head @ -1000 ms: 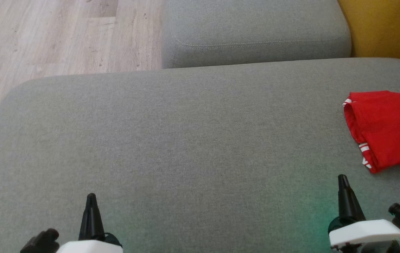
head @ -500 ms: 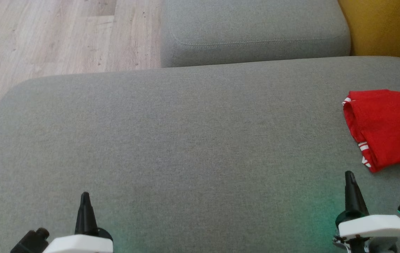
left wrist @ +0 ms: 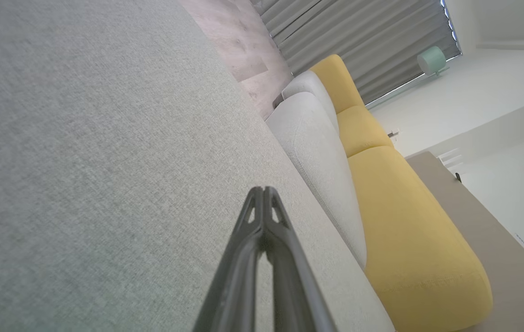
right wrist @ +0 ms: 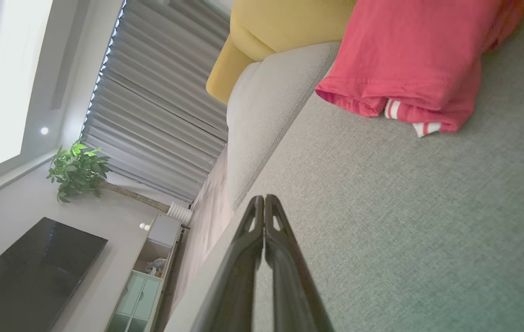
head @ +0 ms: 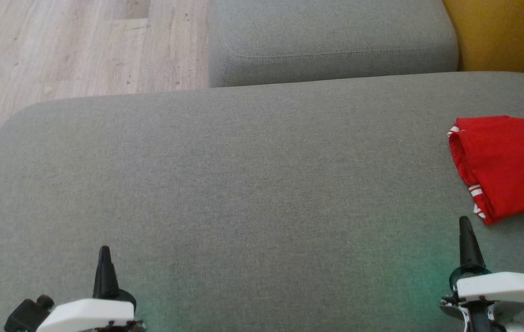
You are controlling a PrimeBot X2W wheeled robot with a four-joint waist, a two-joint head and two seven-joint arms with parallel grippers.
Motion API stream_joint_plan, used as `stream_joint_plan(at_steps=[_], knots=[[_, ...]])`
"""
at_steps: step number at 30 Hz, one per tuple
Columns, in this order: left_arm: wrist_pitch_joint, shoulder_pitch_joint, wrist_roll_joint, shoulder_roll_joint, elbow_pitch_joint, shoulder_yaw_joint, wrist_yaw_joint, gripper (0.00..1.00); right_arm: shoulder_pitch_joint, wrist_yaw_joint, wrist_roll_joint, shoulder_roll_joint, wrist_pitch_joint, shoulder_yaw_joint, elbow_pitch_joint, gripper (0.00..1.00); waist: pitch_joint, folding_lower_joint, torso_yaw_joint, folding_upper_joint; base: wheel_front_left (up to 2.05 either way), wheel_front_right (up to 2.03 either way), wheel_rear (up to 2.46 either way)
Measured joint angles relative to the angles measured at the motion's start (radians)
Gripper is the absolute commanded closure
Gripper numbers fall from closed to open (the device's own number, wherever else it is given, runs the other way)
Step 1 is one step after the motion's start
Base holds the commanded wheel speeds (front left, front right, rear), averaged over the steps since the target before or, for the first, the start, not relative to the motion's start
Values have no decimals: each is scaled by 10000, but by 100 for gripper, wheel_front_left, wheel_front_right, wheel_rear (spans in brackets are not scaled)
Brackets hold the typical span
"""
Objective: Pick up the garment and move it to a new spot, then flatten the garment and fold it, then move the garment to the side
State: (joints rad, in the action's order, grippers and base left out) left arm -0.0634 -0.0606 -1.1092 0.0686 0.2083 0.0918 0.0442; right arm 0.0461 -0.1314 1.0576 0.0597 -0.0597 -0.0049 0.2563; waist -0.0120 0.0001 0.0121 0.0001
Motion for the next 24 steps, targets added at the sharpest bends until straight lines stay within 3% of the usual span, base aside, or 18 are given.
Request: stream_joint_plan(at_steps=[24], knots=[[635, 479, -2541, -2, 297, -602, 368, 100, -450, 0, 2771, 2, 673, -422, 79, 100, 74, 0, -59, 0, 0, 0, 0]])
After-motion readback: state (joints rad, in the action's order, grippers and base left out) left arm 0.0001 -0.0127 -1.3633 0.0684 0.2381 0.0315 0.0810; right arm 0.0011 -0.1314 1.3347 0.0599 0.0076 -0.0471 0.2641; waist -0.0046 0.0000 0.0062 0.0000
